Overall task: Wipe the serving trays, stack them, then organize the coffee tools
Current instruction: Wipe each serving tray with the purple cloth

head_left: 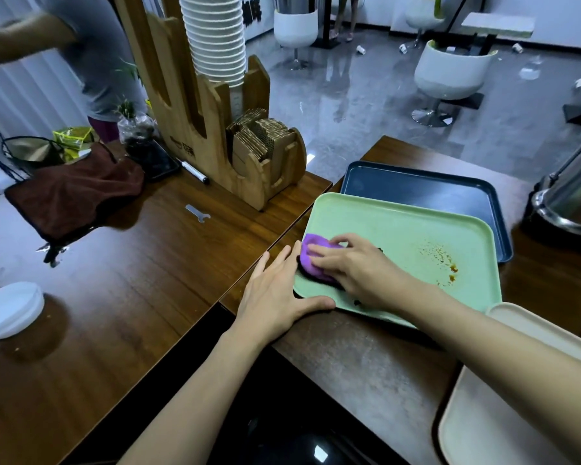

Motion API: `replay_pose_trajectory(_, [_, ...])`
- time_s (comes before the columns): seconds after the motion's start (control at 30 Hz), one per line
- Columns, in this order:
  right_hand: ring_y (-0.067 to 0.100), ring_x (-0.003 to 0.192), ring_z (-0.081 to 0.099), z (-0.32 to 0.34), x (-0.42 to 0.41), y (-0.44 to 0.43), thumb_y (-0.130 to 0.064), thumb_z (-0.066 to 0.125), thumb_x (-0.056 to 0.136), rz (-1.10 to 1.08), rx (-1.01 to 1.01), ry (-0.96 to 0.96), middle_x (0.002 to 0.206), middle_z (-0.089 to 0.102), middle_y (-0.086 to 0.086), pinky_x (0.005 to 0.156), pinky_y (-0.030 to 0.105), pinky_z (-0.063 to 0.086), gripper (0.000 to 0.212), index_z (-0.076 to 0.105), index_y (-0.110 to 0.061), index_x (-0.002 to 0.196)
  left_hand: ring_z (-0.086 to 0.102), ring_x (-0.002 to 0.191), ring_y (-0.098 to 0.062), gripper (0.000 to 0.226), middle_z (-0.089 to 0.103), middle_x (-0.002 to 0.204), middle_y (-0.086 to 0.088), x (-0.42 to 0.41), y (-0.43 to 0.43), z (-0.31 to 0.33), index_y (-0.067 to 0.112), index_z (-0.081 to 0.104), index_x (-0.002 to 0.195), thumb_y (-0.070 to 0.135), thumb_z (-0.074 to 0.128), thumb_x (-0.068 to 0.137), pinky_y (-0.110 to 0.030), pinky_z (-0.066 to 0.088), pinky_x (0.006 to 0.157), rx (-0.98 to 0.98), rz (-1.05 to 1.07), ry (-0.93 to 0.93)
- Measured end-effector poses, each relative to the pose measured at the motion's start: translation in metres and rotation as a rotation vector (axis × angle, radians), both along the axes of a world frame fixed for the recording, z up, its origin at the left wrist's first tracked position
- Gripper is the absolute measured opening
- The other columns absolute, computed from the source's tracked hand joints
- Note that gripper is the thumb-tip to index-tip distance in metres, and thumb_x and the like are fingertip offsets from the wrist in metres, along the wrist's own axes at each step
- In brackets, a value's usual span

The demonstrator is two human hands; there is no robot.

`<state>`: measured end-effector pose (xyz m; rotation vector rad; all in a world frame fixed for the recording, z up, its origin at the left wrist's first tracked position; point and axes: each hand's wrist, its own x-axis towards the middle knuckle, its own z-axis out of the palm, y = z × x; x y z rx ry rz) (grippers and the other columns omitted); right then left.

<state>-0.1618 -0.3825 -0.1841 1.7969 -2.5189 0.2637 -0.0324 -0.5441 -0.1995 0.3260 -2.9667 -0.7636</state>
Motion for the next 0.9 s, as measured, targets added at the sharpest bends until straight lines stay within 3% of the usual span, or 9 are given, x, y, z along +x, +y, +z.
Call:
replay_pose_trajectory(0.07, [0.022,0.125,0.056,-0.005,0.013,0.012,-0.024,0.062,0.095,0.053,-0.041,-0.046,0.141,0.060,-0.008,0.107,0.040,0.043,0.035,0.066,-0.028,0.130,0.008,0.154,-0.001,0.121,0.017,0.169,0.011,0.001,0.000,0.001,0.026,0.011,0.164,0.089,0.056,0.072,-0.032,0.001,0.128,0.005,0.004,-0.006])
replay_pose_trajectory(0.2, [0.025,0.134,0.047,-0.014,0.032,0.029,-0.038,0.039,0.102,-0.046,0.023,-0.105,0.150,0.048,-0.017,0.107,0.044,0.043,0.043,0.052,-0.039,0.142,0.012,0.155,-0.007,0.112,0.022,0.167,0.015,0.001,0.002,0.004,0.036,0.008,0.163,0.088,0.054,0.075,-0.036,0.004,0.127,-0.008,-0.016,-0.001])
replay_pose_trajectory(0.3, [0.026,0.129,0.050,-0.008,0.040,0.033,-0.045,0.029,0.101,-0.089,0.020,-0.068,0.148,0.051,-0.017,0.107,0.040,0.045,0.048,0.054,-0.039,0.141,0.013,0.155,-0.007,0.110,0.027,0.166,0.013,0.000,-0.001,0.000,0.037,0.019,0.161,0.097,0.037,0.071,-0.039,0.005,0.128,-0.043,-0.058,0.000])
replay_pose_trajectory(0.4, [0.026,0.114,0.062,-0.005,0.045,0.049,-0.037,0.037,0.099,-0.117,-0.070,0.047,0.137,0.062,-0.016,0.098,0.032,0.050,0.041,0.064,-0.037,0.131,0.011,0.155,-0.006,0.114,0.025,0.167,0.011,0.000,0.000,0.001,0.030,0.022,0.162,0.095,0.035,0.070,-0.037,0.002,0.127,-0.082,-0.049,-0.020])
replay_pose_trajectory(0.47, [0.029,0.108,0.064,-0.007,0.044,0.069,-0.029,0.044,0.097,-0.142,-0.104,0.053,0.135,0.063,-0.017,0.092,0.036,0.054,0.038,0.063,-0.037,0.129,0.009,0.155,-0.005,0.110,0.022,0.167,0.012,0.001,0.002,0.004,0.030,0.020,0.162,0.091,0.041,0.074,-0.035,-0.001,0.126,-0.081,-0.043,-0.023])
replay_pose_trajectory(0.57, [0.031,0.109,0.062,-0.011,0.046,0.094,-0.032,0.036,0.099,-0.171,-0.131,0.027,0.139,0.059,-0.021,0.088,0.042,0.056,0.041,0.057,-0.040,0.134,0.007,0.155,-0.004,0.107,0.021,0.167,0.012,0.001,0.002,0.004,0.030,0.020,0.162,0.088,0.045,0.076,-0.034,-0.002,0.126,-0.077,-0.032,-0.026])
replay_pose_trajectory(0.77, [0.025,0.112,0.058,-0.016,0.059,0.099,-0.028,0.041,0.100,-0.225,-0.175,0.005,0.140,0.059,-0.019,0.098,0.035,0.049,0.040,0.060,-0.038,0.134,0.008,0.156,-0.006,0.118,0.016,0.168,0.013,0.002,-0.001,0.007,0.031,0.018,0.163,0.096,0.045,0.068,-0.037,-0.002,0.126,0.073,-0.061,-0.044])
replay_pose_trajectory(0.83, [0.021,0.115,0.056,-0.017,0.069,0.102,-0.023,0.051,0.097,-0.191,-0.169,0.002,0.140,0.058,-0.018,0.102,0.026,0.041,0.041,0.060,-0.039,0.133,0.013,0.155,-0.007,0.107,0.017,0.169,0.011,0.000,-0.003,0.007,0.034,0.019,0.162,0.088,0.050,0.075,-0.038,0.001,0.126,0.131,-0.044,-0.003])
replay_pose_trajectory(0.9, [0.022,0.116,0.058,-0.016,0.081,0.104,-0.024,0.050,0.097,-0.159,-0.156,-0.010,0.141,0.058,-0.018,0.102,0.027,0.044,0.040,0.059,-0.039,0.134,0.015,0.155,-0.008,0.098,0.018,0.169,0.009,-0.005,-0.002,0.006,0.034,0.016,0.163,0.077,0.053,0.083,-0.041,0.003,0.126,0.103,-0.039,0.020])
